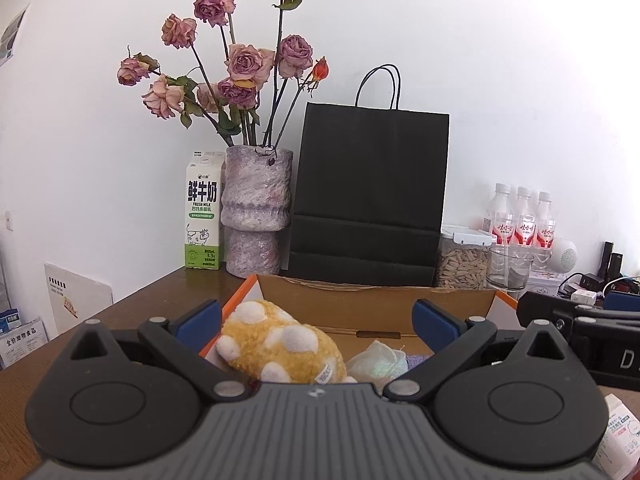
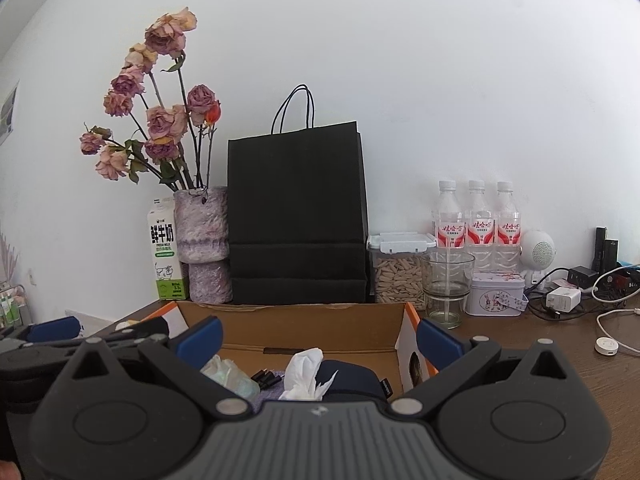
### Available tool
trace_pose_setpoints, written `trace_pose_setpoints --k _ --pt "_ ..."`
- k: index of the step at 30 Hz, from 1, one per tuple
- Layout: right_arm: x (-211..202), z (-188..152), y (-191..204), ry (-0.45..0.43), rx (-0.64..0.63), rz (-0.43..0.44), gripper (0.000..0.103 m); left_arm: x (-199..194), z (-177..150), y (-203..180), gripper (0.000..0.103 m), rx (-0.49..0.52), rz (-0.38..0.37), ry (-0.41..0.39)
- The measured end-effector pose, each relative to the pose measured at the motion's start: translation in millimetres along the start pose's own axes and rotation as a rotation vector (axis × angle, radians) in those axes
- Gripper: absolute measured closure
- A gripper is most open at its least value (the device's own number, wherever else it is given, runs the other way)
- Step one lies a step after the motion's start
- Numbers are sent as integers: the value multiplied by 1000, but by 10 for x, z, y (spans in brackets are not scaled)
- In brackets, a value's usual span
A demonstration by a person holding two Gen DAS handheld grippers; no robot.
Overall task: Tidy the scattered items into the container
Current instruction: 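Withdraw both tools from the box toward the remaining items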
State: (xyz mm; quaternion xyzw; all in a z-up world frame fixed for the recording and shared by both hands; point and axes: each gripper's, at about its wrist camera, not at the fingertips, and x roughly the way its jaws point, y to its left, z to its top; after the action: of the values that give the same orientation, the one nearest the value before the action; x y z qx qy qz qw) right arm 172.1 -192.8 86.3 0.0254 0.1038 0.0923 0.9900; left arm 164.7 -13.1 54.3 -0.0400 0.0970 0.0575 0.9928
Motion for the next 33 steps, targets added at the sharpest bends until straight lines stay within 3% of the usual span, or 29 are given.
trace_pose_setpoints --k 17,33 --pt "-596 -410 182 59 -134 21 0 -628 -278 148 0 72 2 29" --pt "-958 -660 194 128 -160 -22 0 -1024 -435 424 0 27 19 35"
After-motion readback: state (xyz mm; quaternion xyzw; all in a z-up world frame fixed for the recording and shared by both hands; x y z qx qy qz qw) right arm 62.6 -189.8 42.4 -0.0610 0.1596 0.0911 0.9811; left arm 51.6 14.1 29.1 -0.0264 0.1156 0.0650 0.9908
